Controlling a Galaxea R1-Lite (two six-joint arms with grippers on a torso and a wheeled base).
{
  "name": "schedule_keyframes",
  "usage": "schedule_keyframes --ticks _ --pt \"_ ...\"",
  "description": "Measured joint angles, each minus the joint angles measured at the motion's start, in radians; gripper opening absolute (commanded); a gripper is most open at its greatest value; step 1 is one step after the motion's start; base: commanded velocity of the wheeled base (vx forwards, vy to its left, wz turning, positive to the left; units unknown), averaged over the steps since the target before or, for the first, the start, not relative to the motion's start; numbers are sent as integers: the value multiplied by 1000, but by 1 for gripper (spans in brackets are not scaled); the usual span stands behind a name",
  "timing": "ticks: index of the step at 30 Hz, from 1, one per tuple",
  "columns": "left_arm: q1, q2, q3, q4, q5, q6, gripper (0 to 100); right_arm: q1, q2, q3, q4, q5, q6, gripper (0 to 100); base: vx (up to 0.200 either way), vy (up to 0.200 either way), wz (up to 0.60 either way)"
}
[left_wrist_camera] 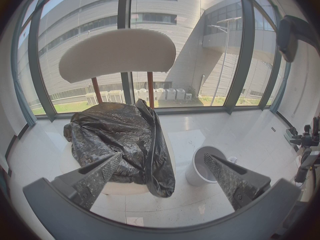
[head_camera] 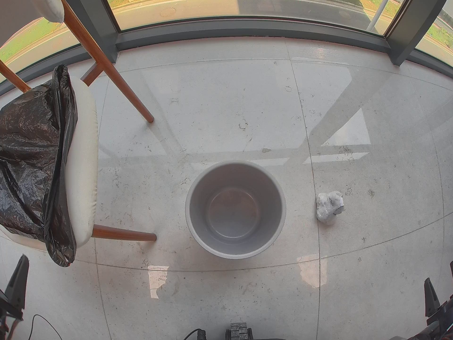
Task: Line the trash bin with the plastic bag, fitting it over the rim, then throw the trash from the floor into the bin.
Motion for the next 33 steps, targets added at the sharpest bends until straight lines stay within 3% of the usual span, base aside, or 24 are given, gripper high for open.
schedule_keyframes --ticks 12,18,22,31,32,33 --pt "-2 541 -302 -54 -11 47 100 1 0 0 0 0 2 100 0 0 0" --pt "0 763 -375 -188 25 59 100 1 0 0 0 0 2 100 0 0 0" --pt "3 883 -404 -256 51 62 100 1 0 0 0 0 3 100 0 0 0" --pt "8 1040 -501 -274 84 67 100 1 0 0 0 0 4 100 0 0 0" --pt "8 1054 -509 -272 86 68 0 1 0 0 0 0 4 100 0 0 0" --pt "8 1062 -513 -271 86 68 0 1 0 0 0 0 4 100 0 0 0"
